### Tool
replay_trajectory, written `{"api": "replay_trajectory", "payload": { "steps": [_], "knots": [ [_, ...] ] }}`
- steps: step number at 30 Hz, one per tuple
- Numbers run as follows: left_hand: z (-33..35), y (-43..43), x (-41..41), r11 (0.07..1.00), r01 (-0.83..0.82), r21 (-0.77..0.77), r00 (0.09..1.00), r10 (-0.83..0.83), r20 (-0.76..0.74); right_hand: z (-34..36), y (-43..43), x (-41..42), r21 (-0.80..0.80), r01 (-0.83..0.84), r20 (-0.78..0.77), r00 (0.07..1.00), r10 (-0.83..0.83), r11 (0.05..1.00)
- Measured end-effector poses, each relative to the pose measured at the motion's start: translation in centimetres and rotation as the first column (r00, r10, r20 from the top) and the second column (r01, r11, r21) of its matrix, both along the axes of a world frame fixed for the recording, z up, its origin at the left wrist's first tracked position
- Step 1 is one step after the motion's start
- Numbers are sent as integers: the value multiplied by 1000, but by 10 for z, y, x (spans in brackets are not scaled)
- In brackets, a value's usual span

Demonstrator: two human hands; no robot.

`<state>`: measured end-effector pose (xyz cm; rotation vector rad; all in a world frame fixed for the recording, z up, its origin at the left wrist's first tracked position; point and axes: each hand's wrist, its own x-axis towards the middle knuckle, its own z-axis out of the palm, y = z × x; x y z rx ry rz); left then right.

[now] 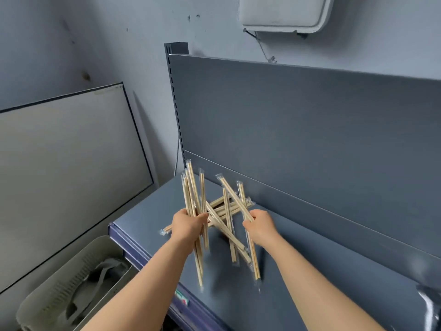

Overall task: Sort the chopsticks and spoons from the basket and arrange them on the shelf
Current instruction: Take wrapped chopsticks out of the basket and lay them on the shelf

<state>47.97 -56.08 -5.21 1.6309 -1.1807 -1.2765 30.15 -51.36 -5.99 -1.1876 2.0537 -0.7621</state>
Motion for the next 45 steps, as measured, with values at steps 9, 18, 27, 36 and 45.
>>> {"api": "replay_trajectory", "payload": {
  "steps": [9,18,27,36,45],
  "knots": [
    [-26,-53,8,995,99,-26,980,-93,173,-34,-50,9,41,113,43,993,-114,993],
    [-14,-90,47,810,579,-96,753,-486,443,-17,-14,77,-33,441,32,897,-440,897],
    [-9,-82,59,611,790,48,442,-623,646,-13,46,73,-124,626,-22,774,-633,770],
    [22,-51,57,358,878,-318,478,-690,544,3,167,87,-307,829,70,509,-858,467],
    [27,63,0,195,895,-402,350,-865,359,14,316,104,-358,926,206,207,-956,124]
  ]
}}
